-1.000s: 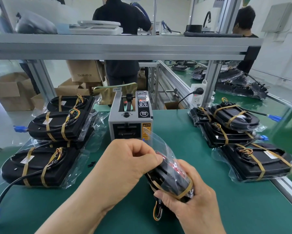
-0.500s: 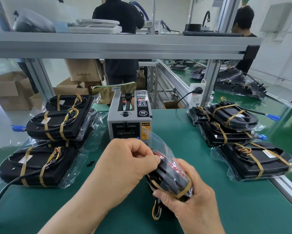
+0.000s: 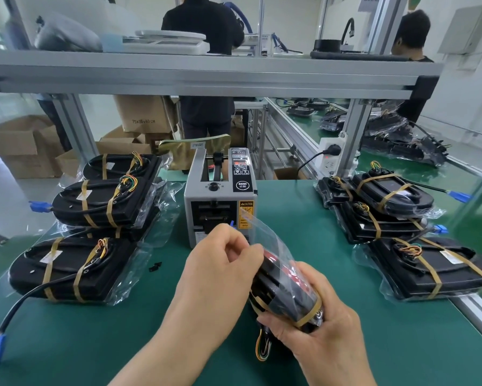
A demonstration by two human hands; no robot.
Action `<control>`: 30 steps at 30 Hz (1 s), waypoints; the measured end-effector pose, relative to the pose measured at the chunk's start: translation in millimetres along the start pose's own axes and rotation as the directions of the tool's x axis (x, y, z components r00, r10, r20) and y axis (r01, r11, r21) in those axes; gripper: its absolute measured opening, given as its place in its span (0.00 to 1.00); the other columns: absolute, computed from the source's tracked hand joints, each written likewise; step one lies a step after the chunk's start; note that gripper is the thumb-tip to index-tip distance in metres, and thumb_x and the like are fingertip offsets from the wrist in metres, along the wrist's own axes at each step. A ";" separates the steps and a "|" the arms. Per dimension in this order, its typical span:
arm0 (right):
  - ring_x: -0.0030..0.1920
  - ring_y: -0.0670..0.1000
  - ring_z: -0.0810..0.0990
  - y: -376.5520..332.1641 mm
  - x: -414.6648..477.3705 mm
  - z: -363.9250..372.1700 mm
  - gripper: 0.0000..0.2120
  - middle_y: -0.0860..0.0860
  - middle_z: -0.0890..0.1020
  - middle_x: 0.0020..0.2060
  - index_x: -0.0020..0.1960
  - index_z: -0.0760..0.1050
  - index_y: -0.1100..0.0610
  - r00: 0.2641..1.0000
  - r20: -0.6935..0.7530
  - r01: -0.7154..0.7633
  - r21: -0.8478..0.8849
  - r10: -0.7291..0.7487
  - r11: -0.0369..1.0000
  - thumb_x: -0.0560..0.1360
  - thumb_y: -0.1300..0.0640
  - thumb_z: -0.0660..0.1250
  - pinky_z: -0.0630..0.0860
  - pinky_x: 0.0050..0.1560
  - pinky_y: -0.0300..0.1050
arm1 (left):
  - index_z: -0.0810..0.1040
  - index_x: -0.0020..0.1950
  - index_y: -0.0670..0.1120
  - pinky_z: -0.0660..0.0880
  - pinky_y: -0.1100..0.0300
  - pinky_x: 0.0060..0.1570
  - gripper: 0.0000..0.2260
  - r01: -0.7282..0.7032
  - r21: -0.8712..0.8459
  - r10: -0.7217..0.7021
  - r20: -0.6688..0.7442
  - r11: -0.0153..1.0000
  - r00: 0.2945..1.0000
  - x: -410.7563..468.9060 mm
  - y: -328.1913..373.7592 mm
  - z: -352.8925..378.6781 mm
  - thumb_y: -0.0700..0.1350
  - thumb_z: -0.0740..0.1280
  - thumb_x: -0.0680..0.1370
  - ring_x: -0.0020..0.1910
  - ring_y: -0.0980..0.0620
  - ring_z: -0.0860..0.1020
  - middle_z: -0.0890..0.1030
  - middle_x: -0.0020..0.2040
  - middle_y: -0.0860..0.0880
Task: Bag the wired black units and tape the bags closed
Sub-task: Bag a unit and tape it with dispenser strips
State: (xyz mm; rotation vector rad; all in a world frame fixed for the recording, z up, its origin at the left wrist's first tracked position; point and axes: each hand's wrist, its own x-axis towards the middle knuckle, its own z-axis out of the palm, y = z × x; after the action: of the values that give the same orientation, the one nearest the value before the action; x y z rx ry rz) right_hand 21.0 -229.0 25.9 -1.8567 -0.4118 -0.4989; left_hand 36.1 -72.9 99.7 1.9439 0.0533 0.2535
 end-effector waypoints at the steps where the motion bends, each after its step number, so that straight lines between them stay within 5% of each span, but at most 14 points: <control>1: 0.44 0.41 0.85 0.3 -0.3 -0.3 0.39 0.37 0.84 0.47 0.58 0.73 0.29 1.000 0.003 0.003 -0.006 -0.003 1.000 0.55 0.55 0.84 0.79 0.44 0.31 | 0.75 0.40 0.57 0.68 0.61 0.34 0.05 -0.001 -0.010 0.001 -0.016 1.000 1.000 0.4 -0.8 2.0 0.56 0.68 0.73 0.27 0.62 0.70 0.75 0.30 0.59; 5: 0.43 0.41 0.85 -2.6 1.2 -0.4 0.38 0.36 0.84 0.46 0.57 0.72 0.27 1.000 -0.001 -0.012 0.008 0.012 1.000 0.55 0.52 0.84 0.79 0.44 0.30 | 0.74 0.41 0.58 0.71 0.58 0.35 0.11 -0.014 -0.043 0.012 -0.033 0.999 0.999 -2.7 -4.1 6.1 0.63 0.69 0.68 0.29 0.60 0.69 0.72 0.31 0.58; 11: 0.44 0.41 0.85 -9.3 4.7 2.1 0.32 0.36 0.85 0.46 0.59 0.73 0.31 0.998 -0.028 -0.055 0.081 0.057 0.995 0.56 0.31 0.77 0.80 0.44 0.31 | 0.74 0.44 0.60 0.72 0.62 0.35 0.21 0.010 -0.089 -0.009 0.011 0.996 1.000 -8.2 -8.5 5.2 0.67 0.72 0.57 0.31 0.61 0.69 0.70 0.34 0.59; 16: 0.42 0.42 0.85 -4.3 2.7 0.5 0.34 0.40 0.86 0.44 0.57 0.76 0.33 0.999 -0.020 -0.048 0.069 0.050 0.996 0.55 0.51 0.83 0.78 0.44 0.29 | 0.81 0.41 0.55 0.68 0.69 0.30 0.13 0.094 -0.377 -0.046 0.133 0.922 0.990 -0.9 -12.8 -4.7 0.56 0.78 0.62 0.32 0.58 0.69 0.73 0.35 0.53; 19: 0.42 0.41 0.85 -4.6 1.4 0.5 0.33 0.39 0.86 0.43 0.56 0.76 0.33 0.998 -0.007 -0.061 0.068 0.061 0.996 0.54 0.51 0.82 0.78 0.43 0.28 | 0.82 0.42 0.55 0.68 0.69 0.31 0.04 0.097 -0.408 -0.042 0.141 0.908 0.989 -0.1 -16.5 -6.1 0.47 0.76 0.70 0.32 0.57 0.70 0.75 0.36 0.51; 22: 0.41 0.42 0.85 -4.6 0.6 0.7 0.33 0.41 0.86 0.42 0.55 0.77 0.32 0.995 0.004 -0.100 0.103 0.100 0.990 0.54 0.52 0.83 0.77 0.43 0.28 | 0.83 0.45 0.57 0.70 0.68 0.32 0.08 0.073 -0.418 -0.021 0.127 0.905 0.992 -3.6 -22.4 -7.6 0.43 0.73 0.73 0.34 0.56 0.72 0.77 0.37 0.52; 27: 0.39 0.39 0.84 -5.0 9.1 -9.5 0.36 0.42 0.87 0.41 0.51 0.79 0.32 0.983 -0.001 -0.181 0.220 0.186 0.959 0.47 0.51 0.88 0.75 0.39 0.24 | 0.80 0.50 0.64 0.74 0.69 0.42 0.12 0.022 -0.242 -0.035 -0.050 0.970 0.998 -10.5 -46.2 -17.2 0.49 0.75 0.72 0.42 0.61 0.78 0.81 0.45 0.60; 30: 0.47 0.45 0.86 -0.3 12.1 -10.0 0.34 0.48 0.87 0.48 0.55 0.82 0.40 0.976 -0.005 -0.190 0.454 0.216 0.870 0.49 0.52 0.82 0.78 0.45 0.31 | 0.71 0.64 0.64 0.69 0.65 0.60 0.31 -0.035 -0.018 0.038 0.168 0.999 0.985 -3.7 -50.9 -29.2 0.62 0.75 0.63 0.60 0.70 0.73 0.76 0.59 0.70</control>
State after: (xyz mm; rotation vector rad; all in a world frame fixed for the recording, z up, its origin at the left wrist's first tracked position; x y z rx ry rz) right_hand 29.8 -237.8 35.5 -1.4089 -0.2619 -0.2789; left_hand 30.7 -27.6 62.6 1.9463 -0.0948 0.1130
